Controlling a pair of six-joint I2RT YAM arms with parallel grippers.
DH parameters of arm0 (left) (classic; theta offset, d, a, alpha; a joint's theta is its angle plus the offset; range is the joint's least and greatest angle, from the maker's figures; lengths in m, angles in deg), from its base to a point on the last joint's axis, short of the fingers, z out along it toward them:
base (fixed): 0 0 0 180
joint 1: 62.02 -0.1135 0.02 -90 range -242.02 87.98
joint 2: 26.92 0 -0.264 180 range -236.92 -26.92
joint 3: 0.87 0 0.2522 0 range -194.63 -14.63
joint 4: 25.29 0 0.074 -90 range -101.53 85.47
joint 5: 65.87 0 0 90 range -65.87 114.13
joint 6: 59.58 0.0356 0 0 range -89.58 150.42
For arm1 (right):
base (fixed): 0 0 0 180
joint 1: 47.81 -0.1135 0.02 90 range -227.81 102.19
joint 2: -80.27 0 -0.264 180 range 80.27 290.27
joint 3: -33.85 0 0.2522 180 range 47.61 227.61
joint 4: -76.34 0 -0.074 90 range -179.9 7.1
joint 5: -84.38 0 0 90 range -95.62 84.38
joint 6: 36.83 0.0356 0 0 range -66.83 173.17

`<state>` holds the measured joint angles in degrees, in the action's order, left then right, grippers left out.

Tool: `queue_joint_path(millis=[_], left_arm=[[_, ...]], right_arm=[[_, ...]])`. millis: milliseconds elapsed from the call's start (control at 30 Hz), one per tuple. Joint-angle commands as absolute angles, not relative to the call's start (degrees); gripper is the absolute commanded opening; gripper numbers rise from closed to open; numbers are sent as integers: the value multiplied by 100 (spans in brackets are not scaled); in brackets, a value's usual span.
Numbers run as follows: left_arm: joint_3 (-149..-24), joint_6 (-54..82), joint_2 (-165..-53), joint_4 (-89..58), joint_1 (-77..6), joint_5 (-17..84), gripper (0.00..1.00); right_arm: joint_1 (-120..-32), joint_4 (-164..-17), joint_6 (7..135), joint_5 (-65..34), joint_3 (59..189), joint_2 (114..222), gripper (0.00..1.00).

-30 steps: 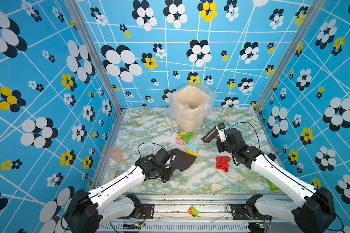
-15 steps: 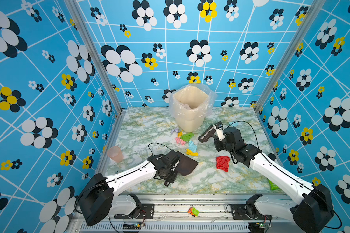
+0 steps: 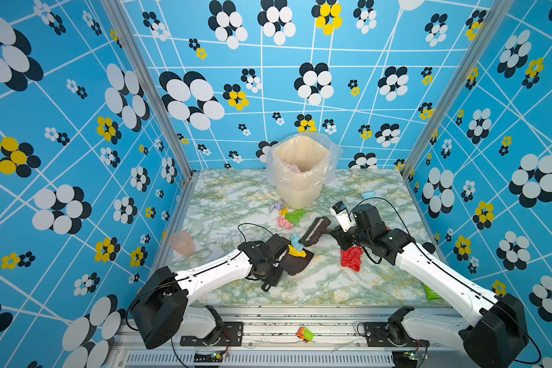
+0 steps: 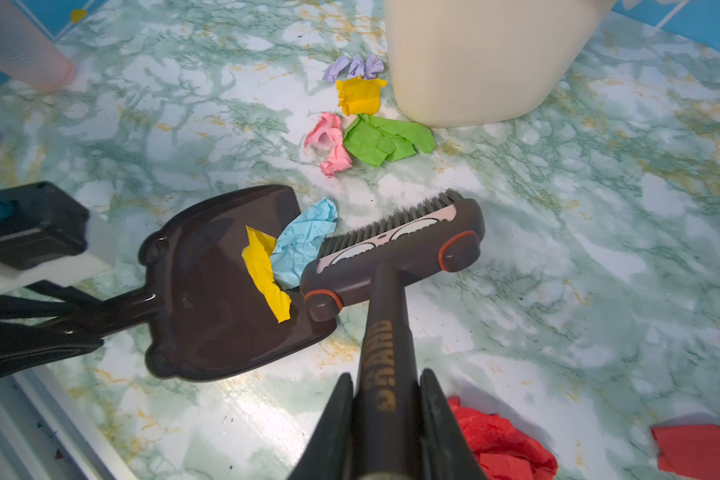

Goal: Sweep away the paper scraps from the table
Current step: 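Sweep the yellow and blue scraps into the dustpan with the right gripper's brush, then sweep the pink scraps into the dustpan with the right gripper's brush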

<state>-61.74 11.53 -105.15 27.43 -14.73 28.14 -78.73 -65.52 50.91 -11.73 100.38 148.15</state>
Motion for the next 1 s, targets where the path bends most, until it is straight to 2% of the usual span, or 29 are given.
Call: queue_joint_path(millis=[0,100,167,300,433,533,633,967], left_arm=[[-6309,1062,-10565,2927,-1438,2728,0],[-6234,1010,-10557,2774,-1435,2720,0],[-6164,953,-10571,2668,-1436,2737,0],[-6040,820,-10567,2540,-1436,2710,0],[-5895,667,-10483,2425,-1432,2615,0],[-5806,573,-10410,2407,-1438,2523,0],[-5713,473,-10341,2439,-1437,2451,0],[-5519,329,-10134,2460,-1482,2269,0]], right_arm=[[-7847,-6237,5168,-1969,10055,14566,0],[-7849,-6195,5193,-2292,10061,14457,0],[-7849,-6310,5270,-2137,10060,14317,0],[-7848,-7192,5606,-1157,9787,13817,0],[-7846,-8837,6538,-437,9254,13629,0],[-7849,-9810,7217,-194,8844,13938,0],[-7912,-10102,7405,-92,8820,14423,0],[-8645,-9908,6791,433,9146,15226,0]])
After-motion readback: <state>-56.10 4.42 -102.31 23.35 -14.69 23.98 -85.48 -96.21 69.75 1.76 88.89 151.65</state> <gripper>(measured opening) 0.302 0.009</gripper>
